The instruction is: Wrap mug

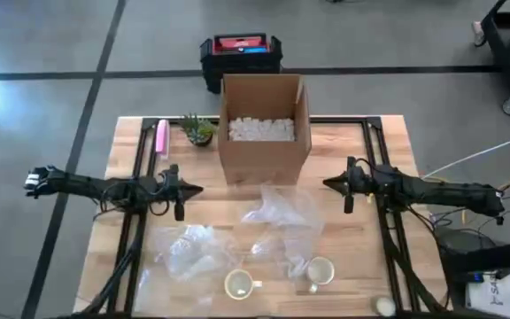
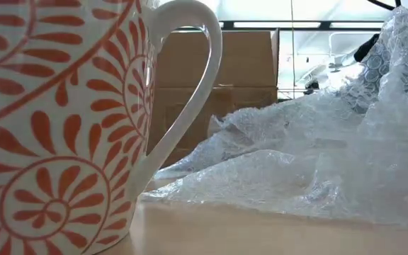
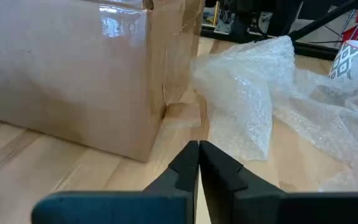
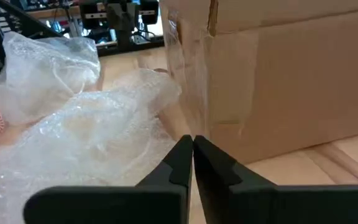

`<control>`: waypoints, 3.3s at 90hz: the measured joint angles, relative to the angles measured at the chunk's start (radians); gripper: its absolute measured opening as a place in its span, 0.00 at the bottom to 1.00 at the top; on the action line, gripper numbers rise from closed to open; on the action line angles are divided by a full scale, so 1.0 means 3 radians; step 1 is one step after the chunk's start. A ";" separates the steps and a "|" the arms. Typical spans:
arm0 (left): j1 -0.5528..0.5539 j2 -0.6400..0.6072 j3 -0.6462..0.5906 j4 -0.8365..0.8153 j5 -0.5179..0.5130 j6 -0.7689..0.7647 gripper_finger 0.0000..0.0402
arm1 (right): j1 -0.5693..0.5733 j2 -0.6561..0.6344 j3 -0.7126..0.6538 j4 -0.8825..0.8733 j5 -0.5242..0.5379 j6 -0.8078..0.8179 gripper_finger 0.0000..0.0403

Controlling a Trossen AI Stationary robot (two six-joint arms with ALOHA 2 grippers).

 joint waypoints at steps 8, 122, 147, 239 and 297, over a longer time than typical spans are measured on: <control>0.0000 0.0000 0.0001 0.0000 0.0000 0.0000 0.00 | 0.0000 0.0000 0.0000 0.0000 0.0000 0.0000 0.00; 0.0000 0.0000 0.0001 0.0000 0.0000 0.0000 0.00 | 0.0000 0.0001 0.0001 0.0000 0.0000 0.0000 0.00; -0.0001 0.0002 0.0000 0.0093 -0.0022 -0.0063 0.00 | 0.0000 0.0001 0.0000 0.0000 0.0000 0.0000 0.00; -0.0314 0.1802 0.3489 -0.2727 0.0771 -0.0565 0.00 | -0.0001 0.0000 0.0000 0.0000 -0.0001 0.0000 0.00; -0.1659 0.3950 0.4003 -0.2770 0.1504 -0.2040 0.00 | 0.0000 0.0000 0.0001 0.0000 -0.0001 0.0000 0.00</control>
